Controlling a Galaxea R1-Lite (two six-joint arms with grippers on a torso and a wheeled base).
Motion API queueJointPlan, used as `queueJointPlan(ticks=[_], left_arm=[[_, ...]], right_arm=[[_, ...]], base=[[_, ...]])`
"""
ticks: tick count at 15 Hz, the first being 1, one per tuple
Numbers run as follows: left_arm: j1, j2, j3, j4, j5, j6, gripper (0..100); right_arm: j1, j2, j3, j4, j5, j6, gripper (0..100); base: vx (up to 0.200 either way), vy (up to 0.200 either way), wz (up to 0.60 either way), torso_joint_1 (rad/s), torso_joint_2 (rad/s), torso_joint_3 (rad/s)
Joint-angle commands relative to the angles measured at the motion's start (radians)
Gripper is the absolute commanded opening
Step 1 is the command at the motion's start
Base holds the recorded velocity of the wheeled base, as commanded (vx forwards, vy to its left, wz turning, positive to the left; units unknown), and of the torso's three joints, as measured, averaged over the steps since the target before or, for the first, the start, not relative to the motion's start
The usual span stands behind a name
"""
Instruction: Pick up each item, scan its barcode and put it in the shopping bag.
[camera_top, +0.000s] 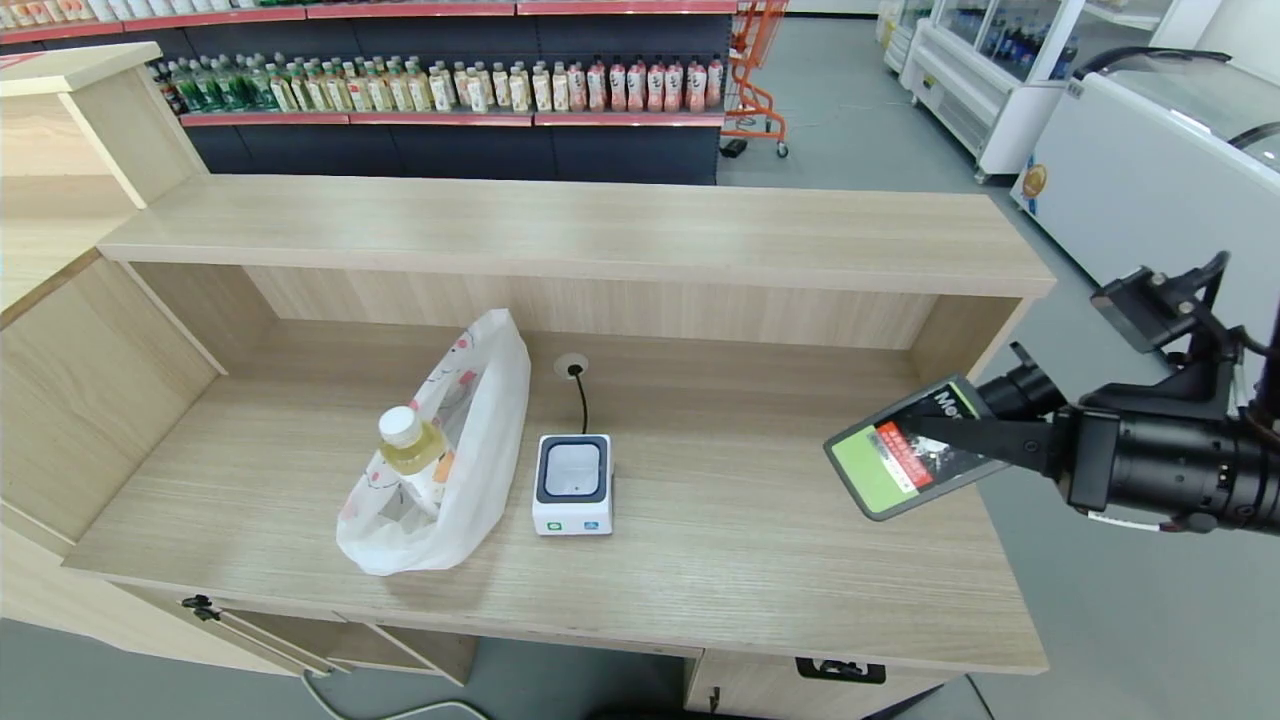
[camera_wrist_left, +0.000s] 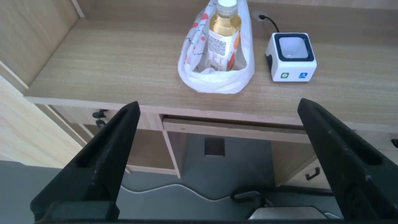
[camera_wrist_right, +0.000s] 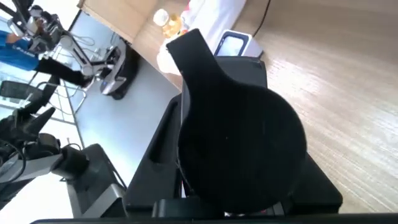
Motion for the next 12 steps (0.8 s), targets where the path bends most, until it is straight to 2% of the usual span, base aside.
queueJointPlan(ticks=[1,9,12], left_arm=[[0.0,0.0,0.0,0.0,0.0,0.0,100],[0.0,0.0,0.0,0.0,0.0,-0.002,100],[0.0,0.0,0.0,0.0,0.0,-0.014,100]], right_arm=[[0.023,0.082,0.0,-0.005,0.002,0.005,0],[0.054,0.167,-0.008,-0.043,0.005,0.01,0],[0.054,0.222,-0.024,-0.105,0.005,0.011,0]], base=[[0.0,0.0,0.0,0.0,0.0,0.0],[0.0,0.0,0.0,0.0,0.0,0.0],[0.0,0.2,0.0,-0.001,0.0,0.002]])
